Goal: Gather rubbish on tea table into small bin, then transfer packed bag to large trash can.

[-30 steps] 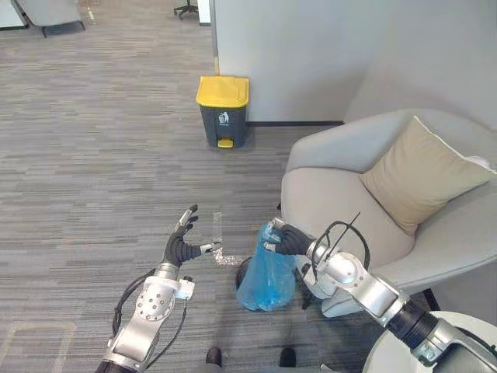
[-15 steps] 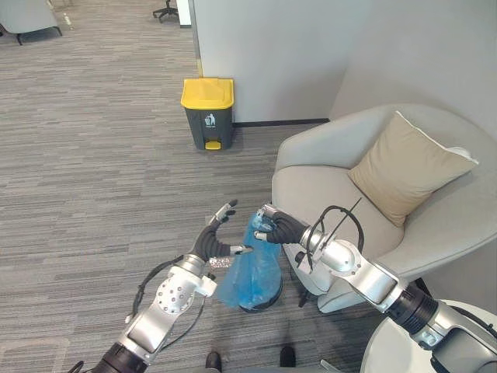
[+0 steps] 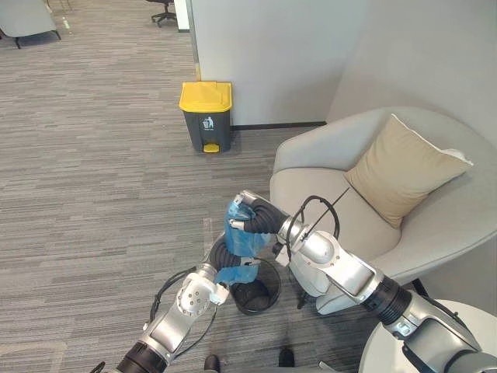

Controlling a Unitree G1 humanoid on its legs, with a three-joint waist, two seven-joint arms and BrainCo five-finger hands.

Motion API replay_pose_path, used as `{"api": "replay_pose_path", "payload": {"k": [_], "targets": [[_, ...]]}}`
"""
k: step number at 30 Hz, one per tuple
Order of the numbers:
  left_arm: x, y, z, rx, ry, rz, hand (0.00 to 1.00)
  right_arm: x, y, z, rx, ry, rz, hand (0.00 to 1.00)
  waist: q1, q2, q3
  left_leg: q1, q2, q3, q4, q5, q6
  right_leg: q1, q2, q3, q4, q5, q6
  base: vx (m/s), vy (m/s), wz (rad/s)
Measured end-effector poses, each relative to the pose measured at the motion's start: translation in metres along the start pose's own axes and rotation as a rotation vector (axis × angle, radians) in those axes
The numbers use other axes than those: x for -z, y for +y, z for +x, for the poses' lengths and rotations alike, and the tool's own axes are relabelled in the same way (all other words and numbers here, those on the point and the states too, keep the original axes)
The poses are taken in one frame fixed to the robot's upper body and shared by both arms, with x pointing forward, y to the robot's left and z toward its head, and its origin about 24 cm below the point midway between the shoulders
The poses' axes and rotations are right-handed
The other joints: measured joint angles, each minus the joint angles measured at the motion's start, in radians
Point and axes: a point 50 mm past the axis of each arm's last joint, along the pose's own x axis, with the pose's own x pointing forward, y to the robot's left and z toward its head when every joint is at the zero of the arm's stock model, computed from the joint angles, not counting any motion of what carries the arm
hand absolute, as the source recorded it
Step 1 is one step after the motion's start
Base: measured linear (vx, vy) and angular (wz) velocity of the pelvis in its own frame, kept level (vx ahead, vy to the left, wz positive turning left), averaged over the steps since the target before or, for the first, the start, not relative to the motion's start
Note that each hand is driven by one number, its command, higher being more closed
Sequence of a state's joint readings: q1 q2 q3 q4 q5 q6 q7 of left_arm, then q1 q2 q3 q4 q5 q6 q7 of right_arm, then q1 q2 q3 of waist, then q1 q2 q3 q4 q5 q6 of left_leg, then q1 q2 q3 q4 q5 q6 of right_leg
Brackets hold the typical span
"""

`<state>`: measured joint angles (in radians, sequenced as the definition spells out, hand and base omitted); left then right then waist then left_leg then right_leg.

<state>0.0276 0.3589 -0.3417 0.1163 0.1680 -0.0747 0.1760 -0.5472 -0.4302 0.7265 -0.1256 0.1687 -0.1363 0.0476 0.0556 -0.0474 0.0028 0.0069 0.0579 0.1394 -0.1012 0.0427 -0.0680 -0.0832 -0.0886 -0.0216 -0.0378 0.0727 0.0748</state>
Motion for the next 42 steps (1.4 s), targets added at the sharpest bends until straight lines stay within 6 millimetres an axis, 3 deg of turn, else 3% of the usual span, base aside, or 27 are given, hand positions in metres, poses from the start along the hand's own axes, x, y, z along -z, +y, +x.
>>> {"api": "replay_pose_path", "payload": {"k": [4, 7, 8, 12, 27, 28, 35, 42], "targets": [[0.011, 0.017, -0.007, -0.110, 0.048, -0.006, 0.00, -0.016, 0.004, 0.010, -0.005, -0.081, 0.034, 1.00, 0.005, 0.000, 0.000, 0.012, -0.001, 0.000, -0.001, -0.001, 0.000, 0.012, -0.001, -0.001, 0.002, -0.003, 0.001, 0.00, 0.000, 0.00], [0.017, -0.011, -0.003, -0.050, 0.092, -0.045, 0.00, -0.021, 0.012, 0.015, -0.018, -0.110, 0.077, 1.00, 0.010, -0.006, -0.005, 0.011, 0.000, -0.008, -0.001, -0.005, -0.003, 0.011, -0.002, -0.006, 0.008, -0.010, 0.002, -0.02, -0.003, 0.08], [0.013, -0.030, 0.003, -0.003, 0.106, -0.059, 0.00, -0.018, 0.021, 0.018, -0.044, -0.100, 0.097, 1.00, 0.009, -0.010, -0.008, 0.008, 0.000, -0.012, -0.001, -0.005, -0.004, 0.011, -0.003, -0.009, 0.008, -0.010, 0.002, 0.00, -0.001, 0.06], [-0.005, -0.055, 0.011, 0.046, 0.058, -0.065, 0.00, -0.019, 0.024, 0.021, -0.034, -0.102, 0.131, 1.00, -0.002, -0.013, -0.009, 0.006, 0.004, -0.007, -0.001, -0.004, -0.004, 0.009, 0.002, -0.002, 0.001, -0.008, -0.001, 0.00, 0.000, -0.04], [-0.004, -0.060, 0.021, 0.051, 0.064, -0.015, 0.00, -0.028, 0.019, 0.038, -0.048, -0.135, 0.161, 1.00, -0.004, -0.013, -0.009, -0.001, 0.026, 0.019, 0.018, -0.016, -0.016, -0.004, 0.027, 0.029, -0.004, 0.002, -0.012, 0.00, -0.004, -0.07], [-0.004, -0.060, 0.023, 0.048, 0.064, -0.009, 1.00, -0.029, 0.022, 0.039, -0.060, -0.140, 0.169, 1.00, -0.004, -0.013, -0.009, 0.000, 0.027, 0.020, 0.018, -0.017, -0.016, -0.004, 0.029, 0.031, -0.005, 0.002, -0.012, -0.02, -0.014, -0.04], [-0.001, -0.055, 0.029, 0.002, 0.077, 0.024, 1.00, -0.033, 0.036, 0.043, -0.106, -0.151, 0.260, 1.00, -0.007, -0.013, -0.009, 0.003, 0.033, 0.032, 0.018, -0.020, -0.021, -0.005, 0.035, 0.041, -0.009, 0.005, -0.016, 0.00, -0.007, -0.04], [0.002, -0.049, 0.032, -0.035, 0.102, 0.036, 1.00, -0.034, 0.038, 0.043, -0.126, -0.153, 0.300, 1.00, -0.017, -0.012, -0.008, 0.009, 0.035, 0.042, 0.018, -0.022, -0.023, -0.003, 0.039, 0.050, -0.011, 0.006, -0.017, 0.01, -0.002, -0.04]]}}
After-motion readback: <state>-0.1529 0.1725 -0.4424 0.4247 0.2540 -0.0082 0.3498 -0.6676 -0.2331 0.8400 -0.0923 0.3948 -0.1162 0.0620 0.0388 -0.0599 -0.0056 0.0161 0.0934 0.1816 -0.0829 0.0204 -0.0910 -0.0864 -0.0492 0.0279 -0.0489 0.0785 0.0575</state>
